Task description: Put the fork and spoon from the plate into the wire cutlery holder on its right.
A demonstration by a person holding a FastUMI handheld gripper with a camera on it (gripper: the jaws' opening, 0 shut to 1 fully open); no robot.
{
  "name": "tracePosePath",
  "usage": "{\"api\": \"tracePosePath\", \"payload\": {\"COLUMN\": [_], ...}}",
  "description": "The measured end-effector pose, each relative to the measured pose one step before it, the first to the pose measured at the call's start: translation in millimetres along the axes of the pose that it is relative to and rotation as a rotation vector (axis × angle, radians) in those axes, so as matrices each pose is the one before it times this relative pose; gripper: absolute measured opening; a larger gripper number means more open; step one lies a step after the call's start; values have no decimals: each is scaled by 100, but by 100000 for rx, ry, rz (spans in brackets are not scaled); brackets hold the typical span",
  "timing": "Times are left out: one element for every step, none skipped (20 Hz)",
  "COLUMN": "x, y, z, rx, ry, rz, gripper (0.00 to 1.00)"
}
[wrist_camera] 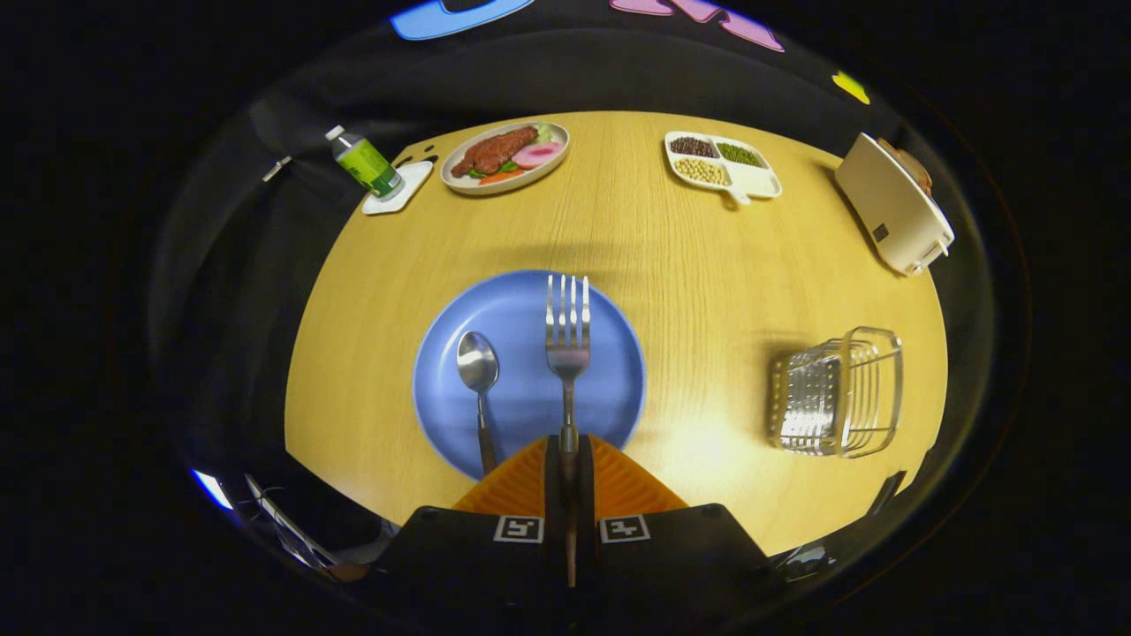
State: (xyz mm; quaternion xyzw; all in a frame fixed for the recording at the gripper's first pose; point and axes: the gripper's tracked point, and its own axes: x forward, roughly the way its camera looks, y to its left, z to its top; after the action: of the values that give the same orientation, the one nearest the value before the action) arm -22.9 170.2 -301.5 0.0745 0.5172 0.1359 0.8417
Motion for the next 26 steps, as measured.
{"api": "tracePosePath", "payload": {"x": [-1864, -1739, -1506, -1417, -1165, -1022, -761, -426, -323, -65, 85, 325, 421, 515, 467, 393, 504, 471, 444, 479, 368, 275, 165, 188, 171, 165], "y": [-1083, -1307, -1611, -1712, -1759, -1649, -1836, -1391, -1492, -1310, -1138, -1085, -1059, -649, -445, -217, -70, -120, 28, 37, -90, -55, 27, 93, 44, -14], "z": [392, 434, 246, -56, -203, -333, -850, -715, -812, -680, -689, -526, -538, -588, -263, -150, 120, 127, 252, 255, 286, 462, 630, 584, 442, 218], "rx": [-1893, -1382, -1424, -1931, -1758, -1660, -1519, -1408, -1158, -822, -925, -1384, -2067, -2596, -2647, -2478, -1983, -1885, -1859, -1862, -1954, -1387, -1041, -270, 9, -107], "ry": [-520, -460, 16, 1843, 2258, 2736, 4706, 4184, 5362, 4764, 4647, 5093, 5181, 6149, 5172, 4557, 4071, 4181, 4347, 4423, 3801, 2559, 1397, 872, 766, 1138], "rz": [583, -2, -620, -833, -1073, -773, -872, -545, -312, -132, -202, -814, -1280, -636, -563, -352, -135, -287, -100, -610, -783, -1011, -387, 18, -43, -274], "gripper": [8, 8, 8, 8, 8, 8, 8, 8, 8, 8, 8, 8, 8, 8, 8, 8, 8, 8, 8, 8, 8, 8, 8, 8, 8, 8]}}
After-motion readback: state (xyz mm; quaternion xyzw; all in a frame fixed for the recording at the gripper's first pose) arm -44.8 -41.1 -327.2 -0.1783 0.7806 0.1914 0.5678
